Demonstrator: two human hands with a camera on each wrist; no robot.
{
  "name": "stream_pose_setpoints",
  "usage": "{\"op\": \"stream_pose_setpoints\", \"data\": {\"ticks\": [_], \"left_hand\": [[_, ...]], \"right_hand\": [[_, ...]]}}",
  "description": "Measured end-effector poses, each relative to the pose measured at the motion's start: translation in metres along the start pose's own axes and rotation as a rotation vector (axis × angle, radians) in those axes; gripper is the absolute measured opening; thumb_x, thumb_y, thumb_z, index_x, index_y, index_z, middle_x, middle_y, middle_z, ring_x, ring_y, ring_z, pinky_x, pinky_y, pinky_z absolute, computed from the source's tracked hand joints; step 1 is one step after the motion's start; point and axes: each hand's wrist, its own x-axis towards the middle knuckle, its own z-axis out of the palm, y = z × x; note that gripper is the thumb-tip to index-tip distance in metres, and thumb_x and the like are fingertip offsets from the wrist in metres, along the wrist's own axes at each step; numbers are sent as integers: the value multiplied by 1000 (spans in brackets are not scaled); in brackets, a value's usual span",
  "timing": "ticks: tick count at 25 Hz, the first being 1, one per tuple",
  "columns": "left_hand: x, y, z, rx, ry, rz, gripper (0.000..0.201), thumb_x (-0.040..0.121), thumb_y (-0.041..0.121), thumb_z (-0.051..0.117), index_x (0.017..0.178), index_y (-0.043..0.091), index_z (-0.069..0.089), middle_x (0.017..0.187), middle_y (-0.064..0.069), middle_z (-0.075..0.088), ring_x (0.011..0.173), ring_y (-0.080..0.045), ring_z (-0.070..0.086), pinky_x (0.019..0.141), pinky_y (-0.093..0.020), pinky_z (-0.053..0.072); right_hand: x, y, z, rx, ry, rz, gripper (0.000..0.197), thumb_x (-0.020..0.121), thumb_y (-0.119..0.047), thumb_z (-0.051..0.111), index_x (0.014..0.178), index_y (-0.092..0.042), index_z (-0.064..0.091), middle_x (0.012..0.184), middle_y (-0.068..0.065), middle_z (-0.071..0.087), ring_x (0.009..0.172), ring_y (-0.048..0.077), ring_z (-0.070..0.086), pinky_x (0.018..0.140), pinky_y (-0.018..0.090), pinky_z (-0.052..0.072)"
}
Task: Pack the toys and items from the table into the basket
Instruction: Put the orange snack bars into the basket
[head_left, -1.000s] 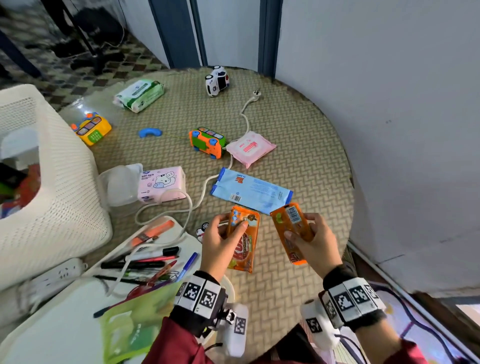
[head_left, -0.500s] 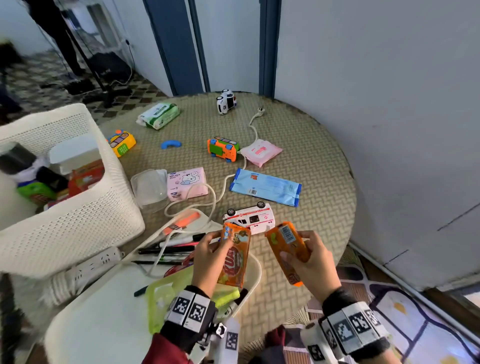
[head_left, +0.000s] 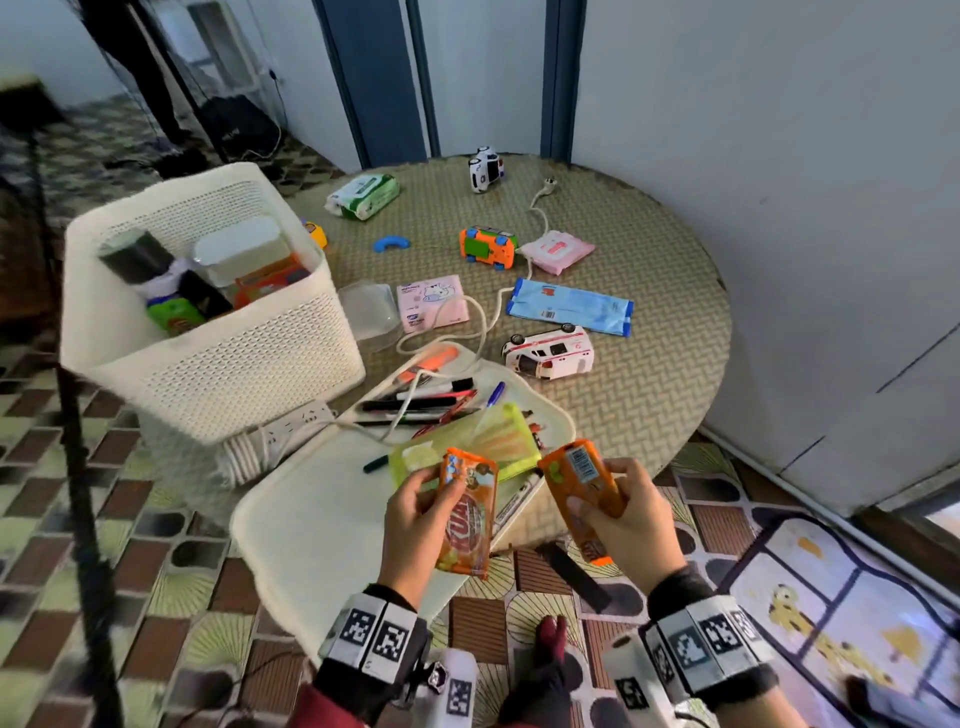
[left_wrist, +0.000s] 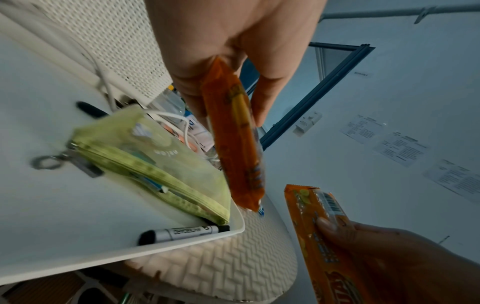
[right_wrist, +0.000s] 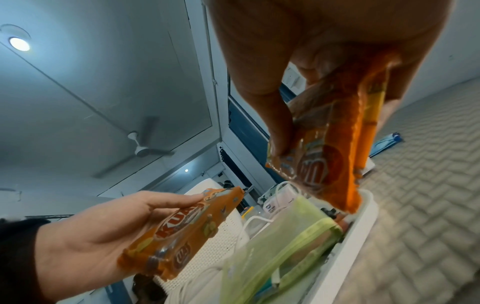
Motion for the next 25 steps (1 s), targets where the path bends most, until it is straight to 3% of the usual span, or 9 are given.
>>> {"op": "stream_pose_setpoints", "data": {"ticks": [4,6,8,11,14,17,20,22,25], "left_hand": [[-21,4,-36,-29,58,39,12,87,19,66,98,17,63,88,-7,72,77,-16,69,66,-27,56],[-30,5,-57,-49,91,57,11,87,18,66,97,18,63,84,-5,72,73,-12,69,63,-23,55],[-39,5,-80,-79,121,66,9,87,16,66,95,19,63,77,-1,72,67,-7,68,59,-20,54],[-44,4,-115,-91,171,62,12,87,17,66,99,18,63,71,2,73,65,-7,68,63,-26,55],[-36,13,-162,-68,248,127,14,86,18,67,100,20,63,67,3,70,59,-3,63,57,-20,51],[-22,34,-212,-83,281,202,17,87,18,66,104,18,62,82,4,69,65,4,64,55,-10,48],[-1,59,-263,-98,293,227,14,87,23,66,98,27,59,83,11,67,67,10,63,57,-9,48],[17,76,-300,-108,286,236,11,87,24,66,92,30,58,80,13,68,68,9,64,57,-10,49],[44,99,-351,-89,301,240,14,89,21,64,84,32,57,79,11,66,72,-3,65,68,-23,53]], "right_hand": [[-23,-18,21,2,-38,-38,41,73,-15,78,104,-18,51,91,3,68,82,20,64,69,27,48],[-33,-29,36,8,-68,-46,43,74,-14,78,108,-14,52,91,2,66,83,20,64,66,25,48],[-39,-39,55,13,-100,-63,44,73,-15,78,108,-14,51,93,2,67,85,21,65,72,31,52],[-45,-60,86,26,-152,-85,44,73,-15,79,105,-19,51,94,3,68,85,21,66,75,35,55],[-47,-95,124,22,-179,-159,44,72,-13,80,107,-15,52,88,2,66,77,19,64,65,25,50],[-47,-138,169,36,-197,-206,45,72,-14,79,106,-19,51,83,-4,61,75,16,61,63,23,48],[-45,-178,214,66,-196,-257,43,72,-14,79,103,-20,50,80,-8,59,71,7,59,61,16,45],[-47,-207,248,66,-188,-295,41,72,-18,80,100,-21,50,78,-10,58,69,3,57,60,18,45],[-49,-249,293,70,-158,-346,40,71,-25,80,100,-20,53,78,0,64,70,15,61,64,28,48]]}}
